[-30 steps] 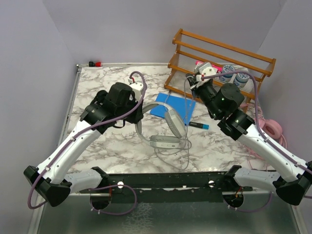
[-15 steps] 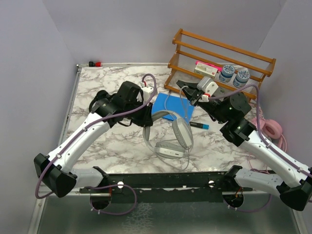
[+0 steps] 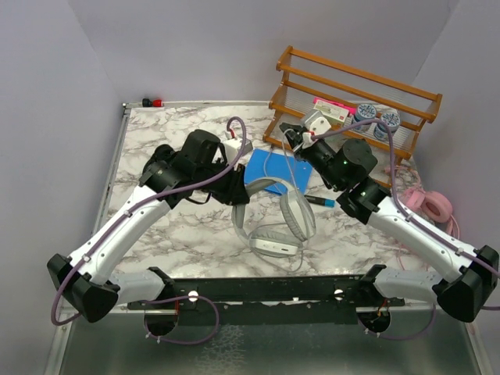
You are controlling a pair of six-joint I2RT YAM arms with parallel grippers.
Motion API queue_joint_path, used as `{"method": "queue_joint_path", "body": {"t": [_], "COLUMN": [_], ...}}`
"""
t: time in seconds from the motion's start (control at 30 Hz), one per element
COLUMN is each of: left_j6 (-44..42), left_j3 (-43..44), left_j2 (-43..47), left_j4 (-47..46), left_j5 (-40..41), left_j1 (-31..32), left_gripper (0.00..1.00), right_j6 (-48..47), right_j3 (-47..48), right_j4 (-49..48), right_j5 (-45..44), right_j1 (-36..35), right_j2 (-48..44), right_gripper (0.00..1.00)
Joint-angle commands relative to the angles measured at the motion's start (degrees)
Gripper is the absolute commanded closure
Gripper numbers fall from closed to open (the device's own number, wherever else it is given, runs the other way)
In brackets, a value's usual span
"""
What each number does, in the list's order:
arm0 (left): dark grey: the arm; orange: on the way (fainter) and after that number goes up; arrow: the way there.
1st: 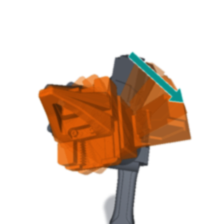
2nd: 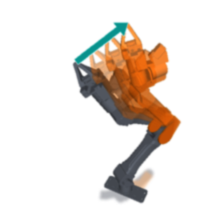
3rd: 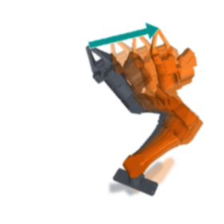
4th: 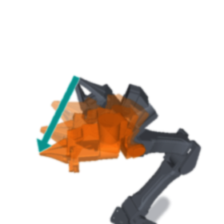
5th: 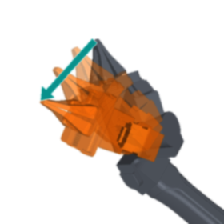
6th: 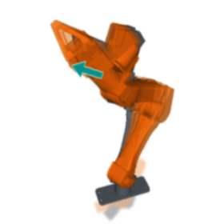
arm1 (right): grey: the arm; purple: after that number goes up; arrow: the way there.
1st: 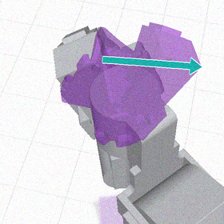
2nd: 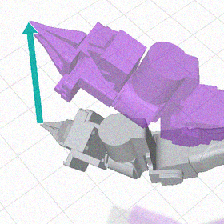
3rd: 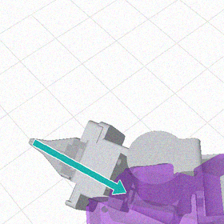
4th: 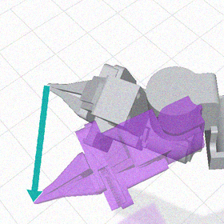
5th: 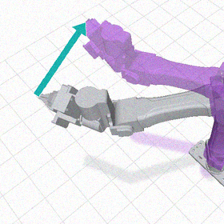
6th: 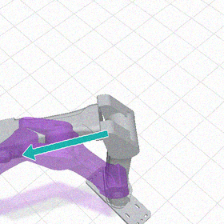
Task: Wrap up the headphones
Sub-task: Wrap the headphones cable around the headphones.
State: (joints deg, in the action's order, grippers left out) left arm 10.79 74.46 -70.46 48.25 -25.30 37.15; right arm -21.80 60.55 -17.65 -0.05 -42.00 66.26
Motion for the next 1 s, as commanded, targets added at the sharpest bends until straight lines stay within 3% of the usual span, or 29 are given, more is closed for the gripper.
{"method": "queue_joint_path", "body": {"t": [0.0,0.17,0.3,0.43,0.6,0.77,0.97], "left_j6": [2.3,6.2,10.3,18.1,30.7,41.2,45.9], "left_j3": [3.0,4.5,7.9,10.1,10.4,8.3,9.6], "left_j2": [4.8,6.8,7.3,7.0,5.8,5.4,4.7], "left_j4": [-4.4,-7.2,-8.7,-13.7,-22.7,-34.6,-35.5], "left_j5": [-9.6,-10.9,-7.4,-7.9,-12.0,-16.6,-12.6], "left_j1": [0.4,0.4,0.2,-0.8,-4.8,-7.0,-8.2], "left_gripper": [1.00,1.00,1.00,1.00,1.00,1.00,1.00], "right_j6": [5.4,9.9,13.4,17.3,23.0,25.4,28.5], "right_j3": [-4.3,-8.1,-13.3,-22.2,-31.0,-31.1,-30.3], "right_j4": [-4.6,-7.0,-11.0,-20.9,-35.1,-37.1,-38.7], "right_j5": [-5.8,-3.3,-0.9,9.0,14.1,19.0,24.0], "right_j1": [1.7,2.4,2.4,2.4,2.4,2.4,2.4], "right_j2": [1.3,2.4,1.5,-0.8,-2.5,-0.7,2.8], "right_gripper": [0.98,0.97,0.95,0.93,0.90,0.90,0.91]}}
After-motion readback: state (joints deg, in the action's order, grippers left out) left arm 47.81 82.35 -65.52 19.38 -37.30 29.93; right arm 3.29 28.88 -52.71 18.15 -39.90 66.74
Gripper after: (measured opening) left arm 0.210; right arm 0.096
